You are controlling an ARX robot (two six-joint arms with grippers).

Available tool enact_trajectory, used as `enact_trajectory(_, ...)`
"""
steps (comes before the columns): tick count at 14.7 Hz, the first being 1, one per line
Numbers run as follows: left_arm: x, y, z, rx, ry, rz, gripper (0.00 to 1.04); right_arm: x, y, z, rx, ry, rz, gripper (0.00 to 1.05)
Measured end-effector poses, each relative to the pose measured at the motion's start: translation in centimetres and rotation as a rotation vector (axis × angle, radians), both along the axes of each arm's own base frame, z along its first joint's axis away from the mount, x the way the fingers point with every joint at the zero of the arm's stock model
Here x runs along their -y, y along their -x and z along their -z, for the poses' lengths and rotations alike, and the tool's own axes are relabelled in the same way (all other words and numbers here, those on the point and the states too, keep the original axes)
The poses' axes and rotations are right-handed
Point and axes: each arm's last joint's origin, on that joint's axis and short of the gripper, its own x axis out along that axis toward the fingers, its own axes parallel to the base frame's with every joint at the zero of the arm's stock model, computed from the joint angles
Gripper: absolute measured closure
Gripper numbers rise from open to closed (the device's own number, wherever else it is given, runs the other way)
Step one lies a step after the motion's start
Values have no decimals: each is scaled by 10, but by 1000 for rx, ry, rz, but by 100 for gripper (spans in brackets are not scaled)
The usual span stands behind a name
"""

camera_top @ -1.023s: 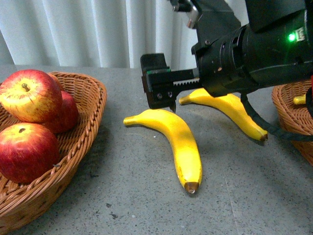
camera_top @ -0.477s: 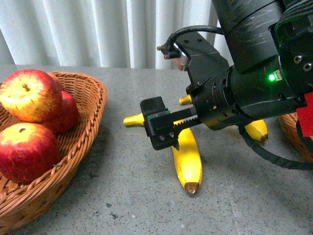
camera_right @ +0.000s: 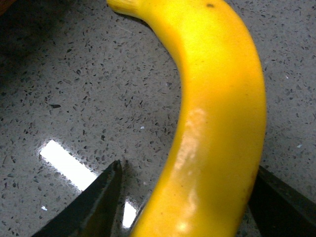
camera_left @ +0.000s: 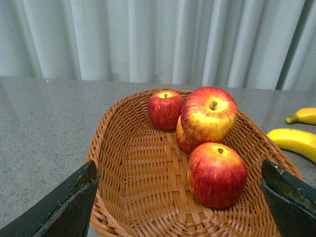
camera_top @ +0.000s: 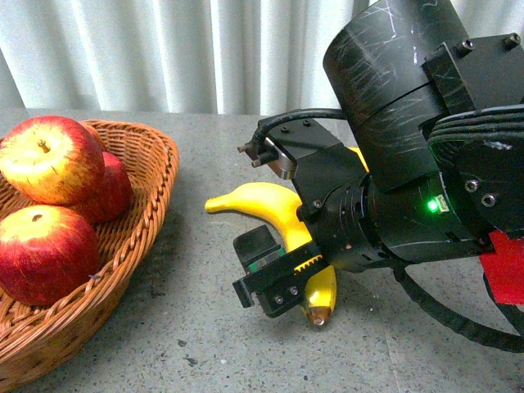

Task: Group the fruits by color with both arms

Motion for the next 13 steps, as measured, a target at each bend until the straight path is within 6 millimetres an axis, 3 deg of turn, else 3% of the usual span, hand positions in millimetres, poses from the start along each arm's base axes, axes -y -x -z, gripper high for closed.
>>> enact_trajectory(4, 0, 0, 0, 0, 0, 0, 7, 14, -6, -8, 19, -8, 44, 66)
enact_trajectory(7, 0, 0, 0, 0, 0, 0, 7, 37, -17, -36, 87, -52, 108, 70)
enact_trajectory(11, 0, 0, 0, 0, 0, 0, 7, 111, -21, -114, 354, -233, 221, 70)
enact_trajectory(13, 0, 0, 0, 0, 0, 0, 7, 167, -12, -128, 488, -178, 281, 70)
